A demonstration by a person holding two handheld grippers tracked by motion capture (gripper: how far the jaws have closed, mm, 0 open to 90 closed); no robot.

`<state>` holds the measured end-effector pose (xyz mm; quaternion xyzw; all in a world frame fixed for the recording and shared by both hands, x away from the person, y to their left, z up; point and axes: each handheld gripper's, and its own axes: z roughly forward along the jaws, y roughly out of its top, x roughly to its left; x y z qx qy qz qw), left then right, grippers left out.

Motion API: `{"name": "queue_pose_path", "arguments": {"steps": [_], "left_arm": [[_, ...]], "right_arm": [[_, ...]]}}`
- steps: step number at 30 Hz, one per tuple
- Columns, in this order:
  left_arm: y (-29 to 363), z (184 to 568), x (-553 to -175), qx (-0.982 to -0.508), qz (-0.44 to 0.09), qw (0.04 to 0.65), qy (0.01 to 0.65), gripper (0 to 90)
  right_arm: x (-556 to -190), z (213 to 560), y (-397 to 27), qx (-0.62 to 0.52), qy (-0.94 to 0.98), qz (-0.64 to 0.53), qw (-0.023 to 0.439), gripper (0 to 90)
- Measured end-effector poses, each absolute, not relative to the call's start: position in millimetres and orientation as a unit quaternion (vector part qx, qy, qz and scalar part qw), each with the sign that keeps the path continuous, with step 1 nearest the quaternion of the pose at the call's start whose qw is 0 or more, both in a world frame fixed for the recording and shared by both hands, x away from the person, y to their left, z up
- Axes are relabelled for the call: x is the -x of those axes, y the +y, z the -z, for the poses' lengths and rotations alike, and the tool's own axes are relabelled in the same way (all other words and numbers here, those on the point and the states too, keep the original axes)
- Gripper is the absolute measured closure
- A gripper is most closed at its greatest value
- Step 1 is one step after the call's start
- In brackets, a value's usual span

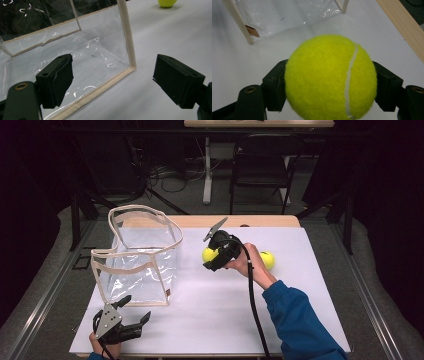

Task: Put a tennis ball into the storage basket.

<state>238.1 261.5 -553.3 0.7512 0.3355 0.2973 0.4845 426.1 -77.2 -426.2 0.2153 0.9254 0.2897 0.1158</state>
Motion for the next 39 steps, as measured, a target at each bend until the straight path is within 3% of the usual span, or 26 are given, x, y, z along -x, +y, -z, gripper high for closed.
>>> {"name": "queue_pose_path", "arguments": {"steps": [39], "left_arm": [[262.6, 552.7, -236.5, -0.746, -0.297, 0.493, 0.335, 15.9]], "right_arm": [[-435.4, 361.0, -59.6, -0.205, 0.912, -0.325, 0.142, 25.9]]}}
